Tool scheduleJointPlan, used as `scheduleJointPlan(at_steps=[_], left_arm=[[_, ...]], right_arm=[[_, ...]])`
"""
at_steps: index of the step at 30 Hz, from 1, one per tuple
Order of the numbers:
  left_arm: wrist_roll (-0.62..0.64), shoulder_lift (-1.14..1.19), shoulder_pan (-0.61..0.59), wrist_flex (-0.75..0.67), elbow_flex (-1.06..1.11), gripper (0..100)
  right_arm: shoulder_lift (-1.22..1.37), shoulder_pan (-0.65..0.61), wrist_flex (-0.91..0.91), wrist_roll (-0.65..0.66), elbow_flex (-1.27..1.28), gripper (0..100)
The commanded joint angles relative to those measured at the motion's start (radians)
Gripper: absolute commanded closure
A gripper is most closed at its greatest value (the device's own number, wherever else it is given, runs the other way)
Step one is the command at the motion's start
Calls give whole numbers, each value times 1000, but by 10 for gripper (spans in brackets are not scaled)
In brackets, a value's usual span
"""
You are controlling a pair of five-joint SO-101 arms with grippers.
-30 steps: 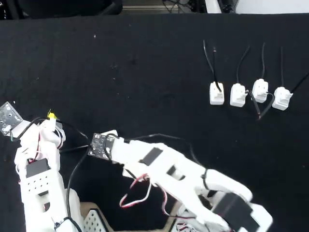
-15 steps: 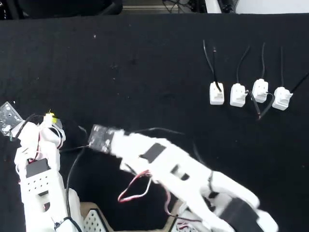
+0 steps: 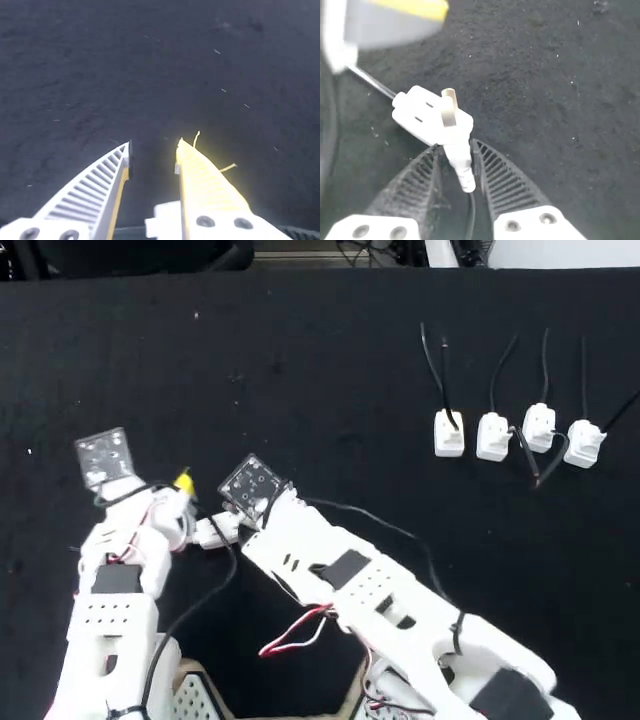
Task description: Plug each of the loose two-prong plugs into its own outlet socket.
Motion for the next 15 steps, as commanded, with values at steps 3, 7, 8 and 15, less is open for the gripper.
scheduleJointPlan(at_steps=[3, 7, 8, 15], left_arm=[[-14, -6, 81, 3, -61, 841], [-14, -5, 111, 9, -61, 841], [-15, -3, 119, 9, -61, 841], [-97, 0, 124, 9, -59, 841]], right_arm=[[-8, -77, -46, -20, -1, 988], [-39, -87, -34, -17, 8, 988], [-44, -89, -28, -17, 8, 988], [-61, -89, -23, -17, 15, 988]])
